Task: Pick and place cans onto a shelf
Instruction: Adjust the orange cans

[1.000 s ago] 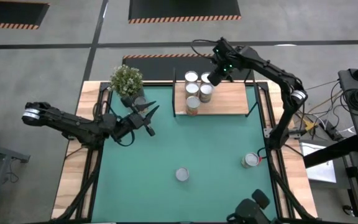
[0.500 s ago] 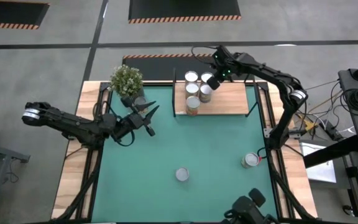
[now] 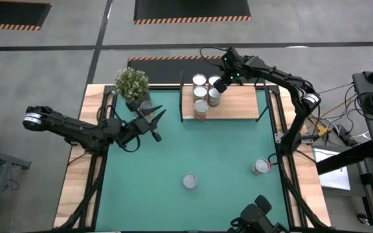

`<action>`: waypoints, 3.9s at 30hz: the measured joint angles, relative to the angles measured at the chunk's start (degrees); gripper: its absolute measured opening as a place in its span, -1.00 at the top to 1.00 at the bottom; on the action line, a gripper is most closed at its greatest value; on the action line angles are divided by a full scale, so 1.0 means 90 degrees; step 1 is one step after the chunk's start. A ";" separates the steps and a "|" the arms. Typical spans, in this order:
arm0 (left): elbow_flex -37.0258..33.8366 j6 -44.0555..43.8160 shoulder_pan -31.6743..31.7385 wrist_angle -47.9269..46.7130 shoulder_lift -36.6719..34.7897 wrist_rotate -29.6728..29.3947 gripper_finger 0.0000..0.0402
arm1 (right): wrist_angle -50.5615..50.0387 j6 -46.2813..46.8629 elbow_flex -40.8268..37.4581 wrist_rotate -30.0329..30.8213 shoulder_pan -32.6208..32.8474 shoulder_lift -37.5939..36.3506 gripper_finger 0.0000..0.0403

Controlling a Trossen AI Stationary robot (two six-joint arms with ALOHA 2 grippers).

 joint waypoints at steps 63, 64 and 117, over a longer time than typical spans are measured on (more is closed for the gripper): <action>0.0127 -0.2346 -0.0216 -0.0039 0.0578 0.0138 0.63 | -0.1267 0.3890 -0.2165 -0.0802 0.5916 -0.3510 0.96; 0.0171 -0.2346 -0.0216 -0.0032 0.0603 0.0136 0.63 | -0.1465 0.4025 -0.2147 -0.0800 0.6005 -0.3438 0.96; 0.1367 -0.2458 -0.0228 -0.2181 0.1076 0.0070 0.63 | 0.2697 -0.2476 -0.2149 -0.0853 0.0949 -0.1413 0.96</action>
